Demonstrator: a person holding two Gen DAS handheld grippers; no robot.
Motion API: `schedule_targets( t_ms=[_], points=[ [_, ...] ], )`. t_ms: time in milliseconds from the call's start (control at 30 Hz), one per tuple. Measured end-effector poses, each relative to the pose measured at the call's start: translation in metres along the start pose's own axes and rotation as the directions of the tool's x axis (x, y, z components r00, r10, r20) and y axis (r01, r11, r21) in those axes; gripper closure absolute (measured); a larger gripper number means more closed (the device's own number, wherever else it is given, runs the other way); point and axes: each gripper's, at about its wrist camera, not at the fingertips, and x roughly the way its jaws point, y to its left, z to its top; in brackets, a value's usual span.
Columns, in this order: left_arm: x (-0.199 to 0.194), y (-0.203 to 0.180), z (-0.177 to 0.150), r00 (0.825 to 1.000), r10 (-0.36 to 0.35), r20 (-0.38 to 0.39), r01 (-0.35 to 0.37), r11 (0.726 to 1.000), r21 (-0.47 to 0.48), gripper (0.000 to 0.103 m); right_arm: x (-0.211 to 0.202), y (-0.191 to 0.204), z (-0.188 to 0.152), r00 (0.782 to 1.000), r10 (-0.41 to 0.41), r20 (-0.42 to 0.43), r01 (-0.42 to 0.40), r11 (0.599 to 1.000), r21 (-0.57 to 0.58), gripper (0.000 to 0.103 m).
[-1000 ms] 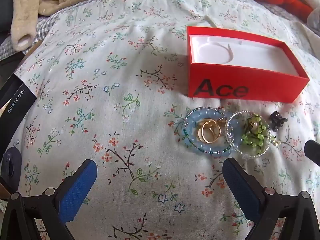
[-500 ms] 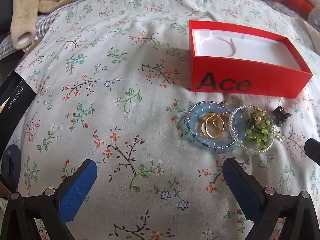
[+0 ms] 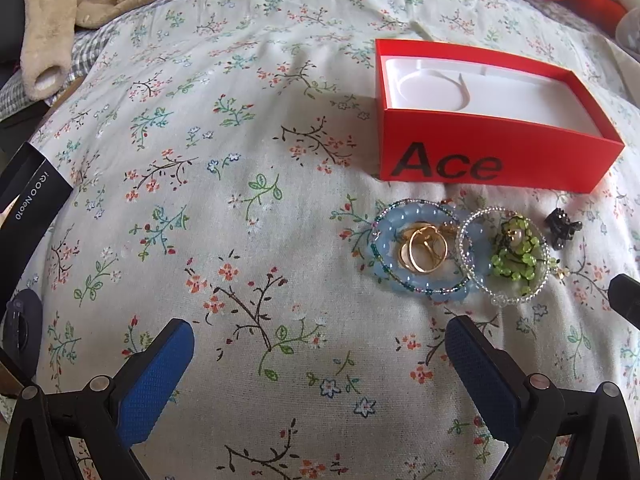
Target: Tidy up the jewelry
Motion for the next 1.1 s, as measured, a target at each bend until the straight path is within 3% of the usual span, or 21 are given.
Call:
schedule_targets(
  t_ms=[1100],
  points=[
    [-0.0001,0.0015,-0.0008,1.0,-0.003,0.002,0.003,1.0,-0.005,0.0,-0.0006,0.0029,-0.0006,1.0,0.002,-0.001,-0.002,1.0,-0.002,0.0]
  ],
)
